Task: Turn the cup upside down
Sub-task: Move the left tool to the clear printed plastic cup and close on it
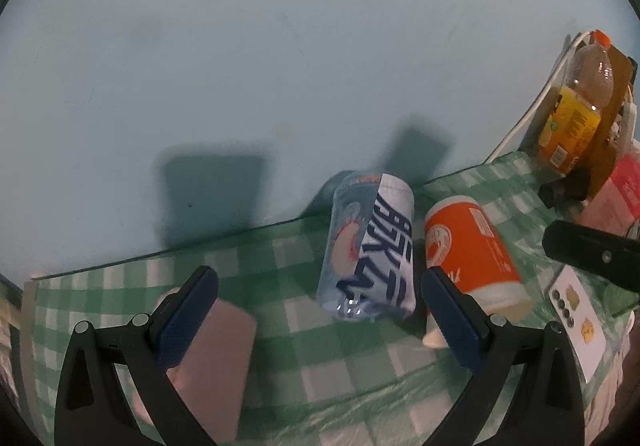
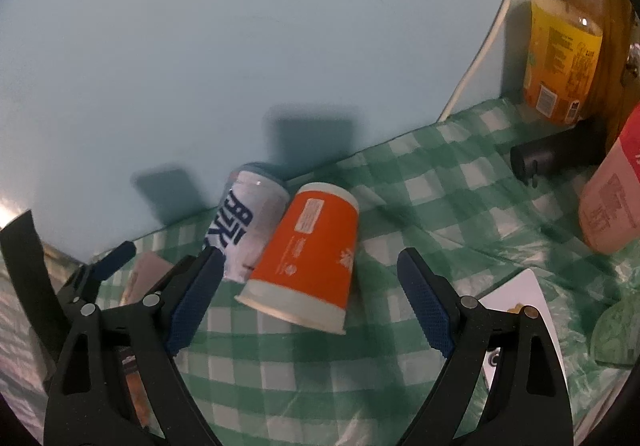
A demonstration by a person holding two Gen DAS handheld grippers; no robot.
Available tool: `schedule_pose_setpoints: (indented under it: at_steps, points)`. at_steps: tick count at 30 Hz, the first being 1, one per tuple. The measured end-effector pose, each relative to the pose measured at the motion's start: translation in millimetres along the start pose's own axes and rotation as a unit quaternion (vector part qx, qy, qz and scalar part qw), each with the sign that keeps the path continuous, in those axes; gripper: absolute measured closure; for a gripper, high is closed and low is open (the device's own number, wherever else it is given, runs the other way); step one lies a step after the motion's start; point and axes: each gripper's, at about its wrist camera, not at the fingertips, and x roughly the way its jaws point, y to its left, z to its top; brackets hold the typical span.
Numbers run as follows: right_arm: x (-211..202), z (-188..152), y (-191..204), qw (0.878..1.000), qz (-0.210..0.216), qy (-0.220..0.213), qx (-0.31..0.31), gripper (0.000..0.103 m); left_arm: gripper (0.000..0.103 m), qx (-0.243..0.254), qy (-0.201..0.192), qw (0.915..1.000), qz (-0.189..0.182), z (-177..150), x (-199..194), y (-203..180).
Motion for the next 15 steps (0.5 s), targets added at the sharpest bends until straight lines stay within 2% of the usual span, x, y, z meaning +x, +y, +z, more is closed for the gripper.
schedule_pose_setpoints:
  at_steps: [8,14,15]
  points:
    - [10.4,2.6,1.2,1.0,0.0,0.006,-0.001,0.014,0.0,0.003,0.028,0.9996,-0.007,9.0,35.1,-5.4]
    - [22.5,2.4,-5.4,1.0,0.009,0.016,0.005,0.014,0.0,-0.003,0.052,0.9984,-0.021,8.9,58.6,-6.5]
    - [25.5,2.0,-5.6,1.0,0.01,0.02,0.003,0.014,0.0,-0.008,0.053,0.998,-0.033,9.1,60.4,-5.3]
